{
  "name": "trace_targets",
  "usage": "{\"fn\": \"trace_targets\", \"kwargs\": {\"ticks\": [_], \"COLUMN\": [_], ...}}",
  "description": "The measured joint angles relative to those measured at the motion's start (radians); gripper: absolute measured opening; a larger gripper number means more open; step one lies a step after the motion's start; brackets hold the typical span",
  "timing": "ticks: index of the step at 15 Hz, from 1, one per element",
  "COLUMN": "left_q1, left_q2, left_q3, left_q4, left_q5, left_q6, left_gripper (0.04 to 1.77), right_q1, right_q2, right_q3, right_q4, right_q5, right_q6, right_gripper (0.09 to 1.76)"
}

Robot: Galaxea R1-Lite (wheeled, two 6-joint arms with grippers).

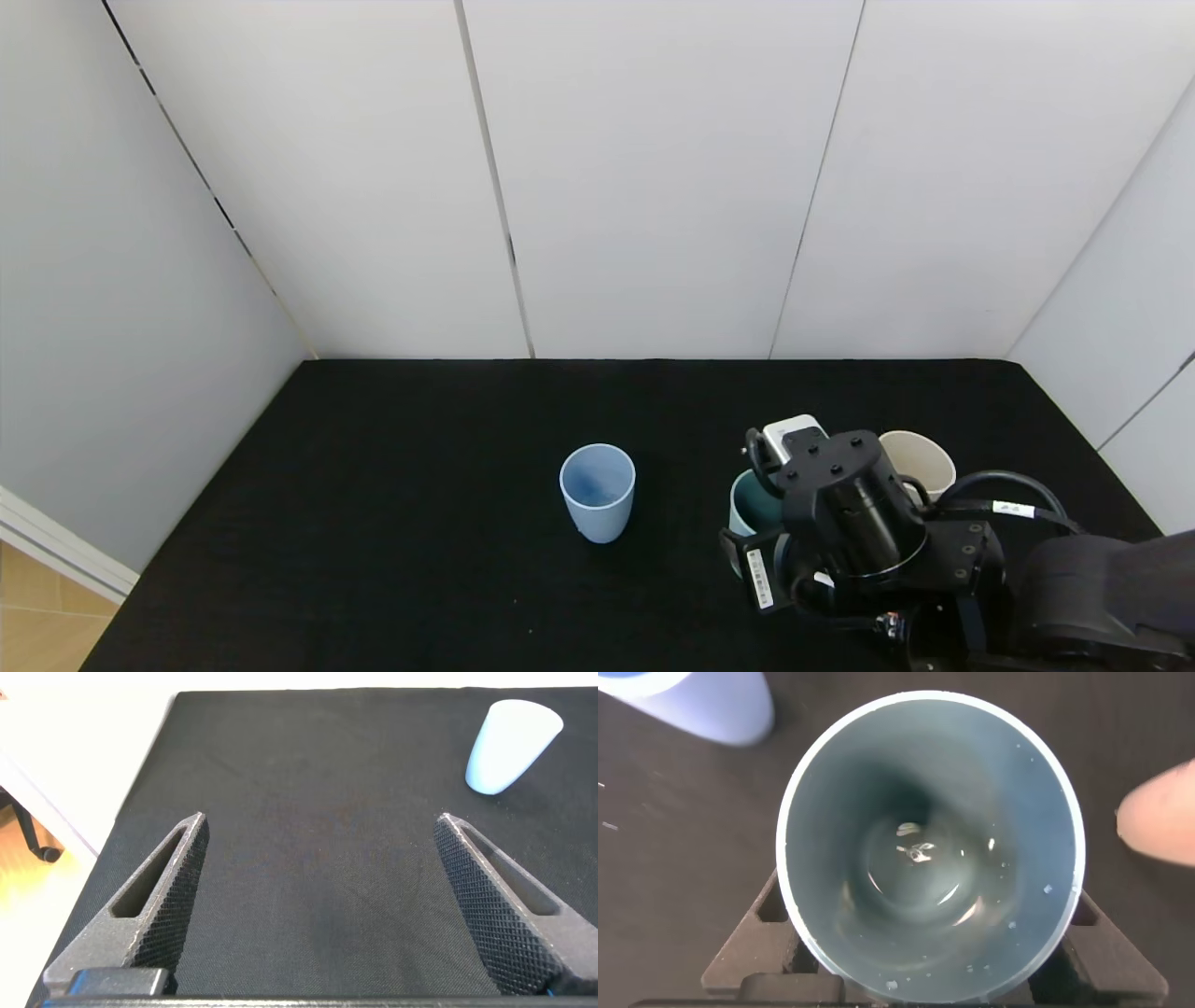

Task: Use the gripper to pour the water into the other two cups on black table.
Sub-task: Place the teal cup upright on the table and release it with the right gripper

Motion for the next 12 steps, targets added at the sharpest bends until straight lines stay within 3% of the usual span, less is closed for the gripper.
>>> {"fn": "trace_targets", "kwargs": {"ticks": [12], "left_q1": [0.0], "left_q2": [0.0], "left_q3": [0.0], "left_q4": [0.0], "left_q5": [0.0], "left_q6": [0.0], "left_gripper": [1.72], "right_q1": [0.043], "right_q2": [0.085], "right_q3": [0.028], "right_q4": [-0.005], "right_q5": [-0.045], "right_q6": [0.089], "right_gripper": [1.19]}}
